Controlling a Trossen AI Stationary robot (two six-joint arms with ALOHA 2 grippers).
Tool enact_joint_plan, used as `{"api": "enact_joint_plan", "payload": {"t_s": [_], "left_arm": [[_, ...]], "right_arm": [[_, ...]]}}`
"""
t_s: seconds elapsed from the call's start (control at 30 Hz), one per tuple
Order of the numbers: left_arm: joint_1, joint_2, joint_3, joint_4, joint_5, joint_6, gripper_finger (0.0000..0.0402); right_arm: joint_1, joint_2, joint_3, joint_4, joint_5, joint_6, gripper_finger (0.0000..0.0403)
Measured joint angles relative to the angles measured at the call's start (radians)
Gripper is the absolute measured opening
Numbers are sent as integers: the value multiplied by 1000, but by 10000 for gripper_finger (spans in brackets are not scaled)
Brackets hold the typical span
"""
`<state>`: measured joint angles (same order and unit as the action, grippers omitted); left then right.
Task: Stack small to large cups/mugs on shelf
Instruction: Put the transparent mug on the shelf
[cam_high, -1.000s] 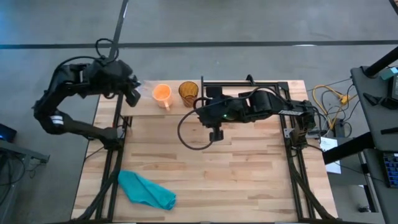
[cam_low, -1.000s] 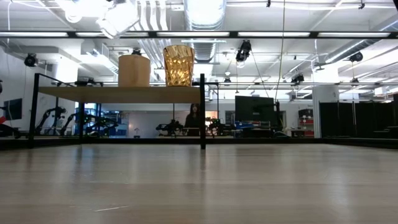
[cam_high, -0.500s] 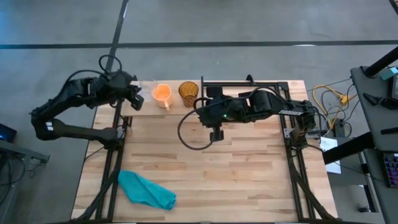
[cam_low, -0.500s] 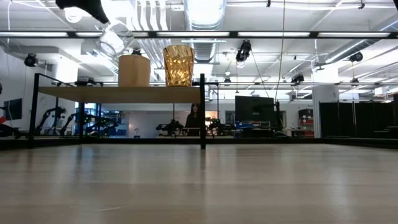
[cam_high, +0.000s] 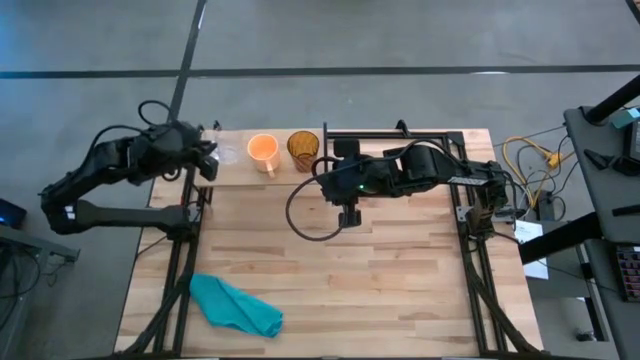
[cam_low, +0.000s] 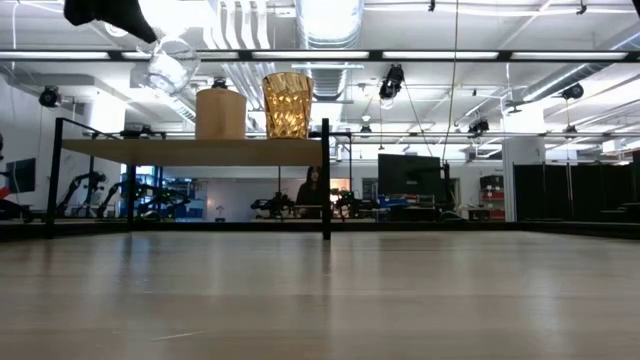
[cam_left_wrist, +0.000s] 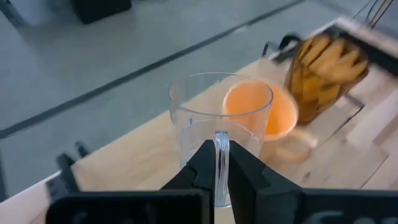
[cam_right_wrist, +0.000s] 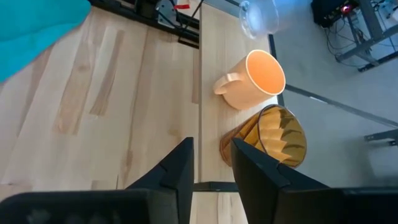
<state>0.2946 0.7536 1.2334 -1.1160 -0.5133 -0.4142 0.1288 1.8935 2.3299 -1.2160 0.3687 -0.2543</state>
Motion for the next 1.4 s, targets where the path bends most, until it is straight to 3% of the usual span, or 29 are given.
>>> {"api": "enact_joint_plan", "payload": {"t_s": [0.17, 0.27, 0.57, 1.1, 1.4], "left_arm": [[0, 11, -6, -111, -47, -44, 2], [0, 10, -13, -111, -112, -52, 2], [-1, 0, -115, -110, -180, -132, 2], [-1, -57, -378, 150, -256, -176, 2], [-1, -69, -429, 194, -252, -210, 2]], "right_arm": [[-1, 0, 0, 0, 0, 1, 96], [-3, 0, 0, 0, 0, 16, 96], [-3, 2, 0, 0, 0, 46, 96], [-3, 2, 0, 0, 0, 45, 96], [-3, 2, 0, 0, 0, 45, 96]]}}
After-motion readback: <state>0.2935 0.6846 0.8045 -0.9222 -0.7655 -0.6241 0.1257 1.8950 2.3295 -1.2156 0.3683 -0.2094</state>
